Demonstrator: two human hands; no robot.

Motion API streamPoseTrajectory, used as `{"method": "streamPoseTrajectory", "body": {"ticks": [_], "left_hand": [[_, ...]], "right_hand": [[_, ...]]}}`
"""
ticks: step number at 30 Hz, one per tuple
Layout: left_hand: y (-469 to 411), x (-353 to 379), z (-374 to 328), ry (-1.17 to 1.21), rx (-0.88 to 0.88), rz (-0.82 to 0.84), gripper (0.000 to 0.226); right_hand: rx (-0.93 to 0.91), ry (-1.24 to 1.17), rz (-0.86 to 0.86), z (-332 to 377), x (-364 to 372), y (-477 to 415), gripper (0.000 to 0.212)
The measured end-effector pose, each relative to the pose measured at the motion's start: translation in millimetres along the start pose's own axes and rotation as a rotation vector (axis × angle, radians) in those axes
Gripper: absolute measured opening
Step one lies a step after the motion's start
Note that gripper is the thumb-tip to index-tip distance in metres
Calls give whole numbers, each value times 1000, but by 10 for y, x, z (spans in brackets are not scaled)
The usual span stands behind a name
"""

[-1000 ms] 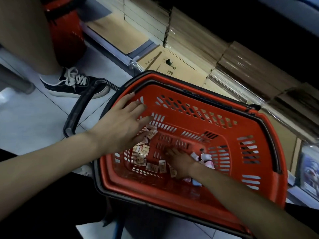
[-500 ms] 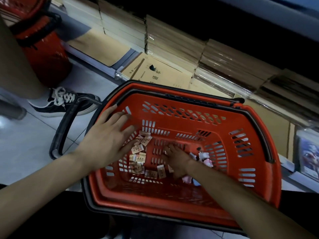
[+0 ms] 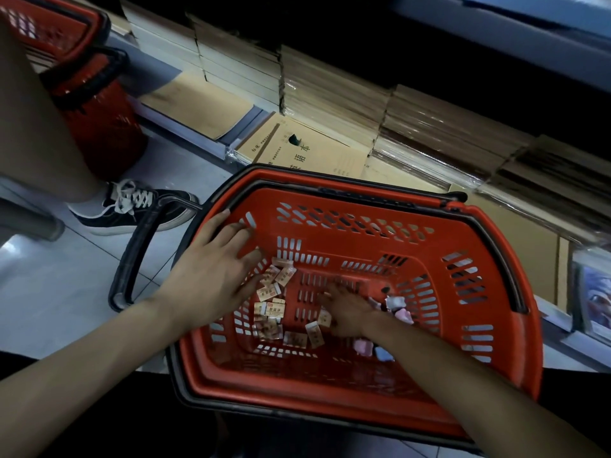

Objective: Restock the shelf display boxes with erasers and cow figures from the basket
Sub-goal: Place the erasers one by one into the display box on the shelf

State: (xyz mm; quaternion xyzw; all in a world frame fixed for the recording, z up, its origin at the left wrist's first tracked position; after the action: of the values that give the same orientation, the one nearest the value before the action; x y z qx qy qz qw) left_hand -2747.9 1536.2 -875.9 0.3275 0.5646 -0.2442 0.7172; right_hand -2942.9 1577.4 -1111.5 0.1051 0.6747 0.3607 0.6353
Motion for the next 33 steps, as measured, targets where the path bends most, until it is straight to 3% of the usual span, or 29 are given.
{"method": "streamPoseTrajectory", "body": {"ticks": [10,14,16,20,25,28,33], "left_hand": [[-3,-16,-10,-14,7,-61,51],[-9,-10,-12,-20,20,-90,49],[-21,-27,-18,-34,27,-105,47],[-68,-94,-67,-33,30,-145,49],[-173,-308,-85,90,-19,-224,47],[-245,-482,-125,413,-98,-276,44],[-360,-654,-446,1497,-227,-172,37]], "right_hand": [[-165,301,22,194,38,-42,65],[-141,261,83,127,88,-104,53],[-96,227,62,98,-96,-22,40],[-11,107,-81,34,-683,240,48],[14,52,-201,-37,-1459,728,40],[-13,45,-305,-4,-1969,1142,42],[-73,10,-540,132,-2712,1906,41]]}}
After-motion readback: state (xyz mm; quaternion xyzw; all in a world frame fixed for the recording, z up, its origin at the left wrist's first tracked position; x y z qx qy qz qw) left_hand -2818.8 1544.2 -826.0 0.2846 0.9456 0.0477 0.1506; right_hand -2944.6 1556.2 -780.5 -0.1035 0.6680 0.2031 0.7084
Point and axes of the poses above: each hand's wrist, its own y-axis away from the middle knuckle, its own x-axis out of the palm, z = x × y, the point moved 9 cm from there along -y, towards the middle knuckle, and after that the axes turned 6 degrees about x, right-handed, at the moved point
